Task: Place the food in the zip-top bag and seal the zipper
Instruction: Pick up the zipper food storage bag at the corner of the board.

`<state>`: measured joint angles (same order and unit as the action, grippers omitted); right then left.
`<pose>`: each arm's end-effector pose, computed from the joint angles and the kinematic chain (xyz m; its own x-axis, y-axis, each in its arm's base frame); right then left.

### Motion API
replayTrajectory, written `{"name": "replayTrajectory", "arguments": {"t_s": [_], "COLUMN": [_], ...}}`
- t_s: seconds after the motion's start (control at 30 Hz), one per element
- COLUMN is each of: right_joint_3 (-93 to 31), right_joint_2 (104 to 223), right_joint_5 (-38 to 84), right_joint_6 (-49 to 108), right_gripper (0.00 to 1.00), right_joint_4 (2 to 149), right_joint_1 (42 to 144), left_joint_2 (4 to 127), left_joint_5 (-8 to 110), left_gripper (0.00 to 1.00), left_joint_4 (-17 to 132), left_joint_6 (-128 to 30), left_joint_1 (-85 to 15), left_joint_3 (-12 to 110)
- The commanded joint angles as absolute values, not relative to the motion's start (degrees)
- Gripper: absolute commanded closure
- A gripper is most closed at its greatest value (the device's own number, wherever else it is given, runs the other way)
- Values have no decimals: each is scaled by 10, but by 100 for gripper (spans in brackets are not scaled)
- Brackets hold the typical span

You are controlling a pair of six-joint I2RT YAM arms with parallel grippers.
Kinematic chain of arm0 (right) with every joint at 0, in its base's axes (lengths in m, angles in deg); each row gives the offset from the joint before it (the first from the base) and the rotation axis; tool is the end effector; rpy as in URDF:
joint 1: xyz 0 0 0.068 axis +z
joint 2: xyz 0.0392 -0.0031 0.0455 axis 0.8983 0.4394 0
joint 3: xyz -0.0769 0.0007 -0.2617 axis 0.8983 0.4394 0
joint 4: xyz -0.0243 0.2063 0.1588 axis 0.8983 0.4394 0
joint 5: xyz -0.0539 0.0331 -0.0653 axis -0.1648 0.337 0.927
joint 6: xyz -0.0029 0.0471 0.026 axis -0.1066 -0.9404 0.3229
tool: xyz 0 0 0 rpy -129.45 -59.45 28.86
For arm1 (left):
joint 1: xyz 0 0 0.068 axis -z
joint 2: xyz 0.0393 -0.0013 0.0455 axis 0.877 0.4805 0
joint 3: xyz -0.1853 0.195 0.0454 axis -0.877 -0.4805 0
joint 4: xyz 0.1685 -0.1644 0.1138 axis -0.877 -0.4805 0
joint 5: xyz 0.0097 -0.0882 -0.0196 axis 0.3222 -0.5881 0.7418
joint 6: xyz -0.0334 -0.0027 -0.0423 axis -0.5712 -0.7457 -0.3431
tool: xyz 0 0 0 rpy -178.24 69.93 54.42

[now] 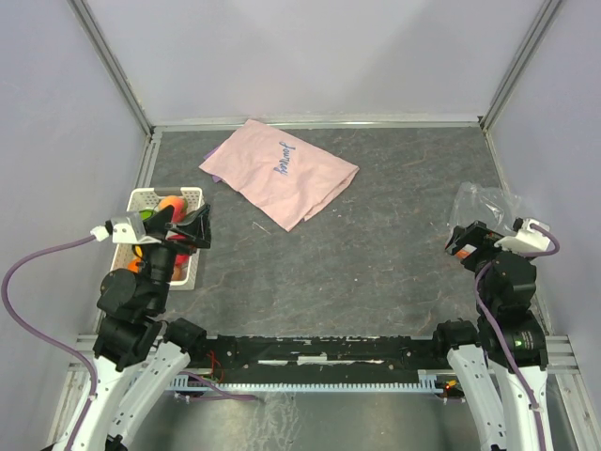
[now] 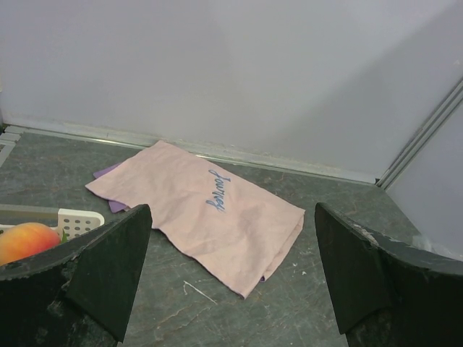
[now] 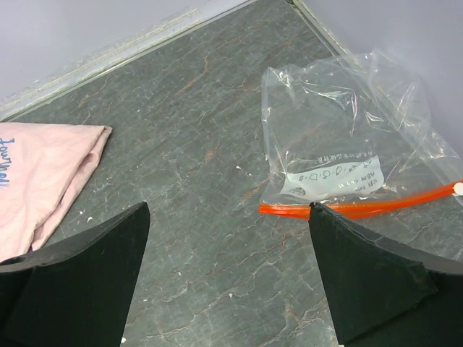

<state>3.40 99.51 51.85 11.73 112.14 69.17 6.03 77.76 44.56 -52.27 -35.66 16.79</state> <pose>0.0715 -0.0064 0.3221 -0.0940 0.3781 -0.9210 0.3356 0.8830 0.3283 0.0689 -0.0206 0.3643 0.1649 -0.3525 -0.9211 0.1801 0.9290 -0.3233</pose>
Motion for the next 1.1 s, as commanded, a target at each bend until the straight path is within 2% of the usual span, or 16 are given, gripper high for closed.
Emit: {"name": "replayTrajectory", "arguments": {"t_s": [0.0,0.23,0.57,0.83,1.07], "right_joint_3": [39,80,140,199,244], "right_joint_2": [1007,1098,1251,1321,1383], "right_joint_5": [517,494,509,485,400], "right_joint_6": [102,50,2,-86,-149], "right_gripper": [1,1,1,1,1], "right_joint_4": [1105,1072,938,838,722], "right_joint_1": [690,690,676,564,436], "left_joint_2": [52,47,47,47,53], "left_joint_5": [784,782,770,763,759], "left_gripper": [1,1,1,1,1], "left_joint_4": [464,467,469,471,473], "left_joint_6": [-504,-505,-499,-493,-491], "left_joint_1": [-354,-354,-347,-345,-345], "left_joint_3": [173,170,168,167,165]}}
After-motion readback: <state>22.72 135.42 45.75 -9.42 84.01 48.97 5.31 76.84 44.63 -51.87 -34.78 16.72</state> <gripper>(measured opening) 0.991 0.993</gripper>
